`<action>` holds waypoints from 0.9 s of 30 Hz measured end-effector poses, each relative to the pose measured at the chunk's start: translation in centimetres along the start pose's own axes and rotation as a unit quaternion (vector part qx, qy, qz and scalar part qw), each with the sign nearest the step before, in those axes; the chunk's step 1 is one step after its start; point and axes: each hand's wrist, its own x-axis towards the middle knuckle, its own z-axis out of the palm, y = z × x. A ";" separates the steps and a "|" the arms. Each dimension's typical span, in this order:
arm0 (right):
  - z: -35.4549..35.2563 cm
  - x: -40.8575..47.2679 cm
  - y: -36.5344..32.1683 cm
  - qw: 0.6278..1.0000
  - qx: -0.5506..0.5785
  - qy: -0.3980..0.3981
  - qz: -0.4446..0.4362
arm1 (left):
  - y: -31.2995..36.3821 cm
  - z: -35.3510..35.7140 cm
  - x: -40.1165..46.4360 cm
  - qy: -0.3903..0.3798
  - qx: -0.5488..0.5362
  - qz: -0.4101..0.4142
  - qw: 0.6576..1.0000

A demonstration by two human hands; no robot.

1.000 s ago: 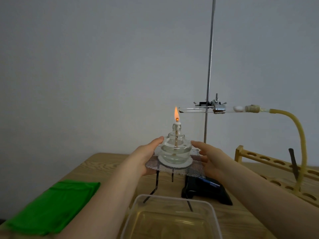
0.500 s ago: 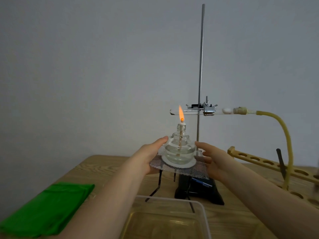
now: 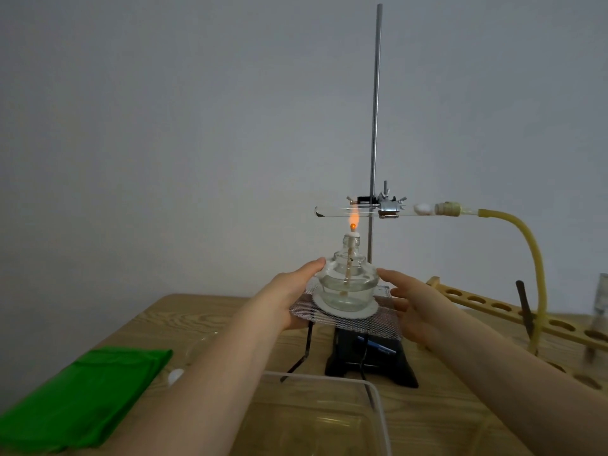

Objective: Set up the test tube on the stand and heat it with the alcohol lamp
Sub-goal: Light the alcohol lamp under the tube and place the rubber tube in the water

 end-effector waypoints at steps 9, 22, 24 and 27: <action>1.6 0.8 0.5 1.000 -0.008 -0.020 0.005 | 0.2 -1.9 -0.6 0.011 -0.012 -0.004 1.000; 4.4 1.4 1.6 0.999 0.000 -0.037 0.022 | 0.1 -5.2 -0.5 0.031 -0.033 -0.012 0.999; 4.7 1.7 1.8 0.999 -0.001 -0.040 0.025 | 0.0 -5.6 -0.3 0.034 -0.034 -0.014 0.999; 5.0 2.0 2.1 0.999 0.001 -0.044 0.029 | -0.2 -6.1 -0.1 0.033 -0.042 -0.018 0.998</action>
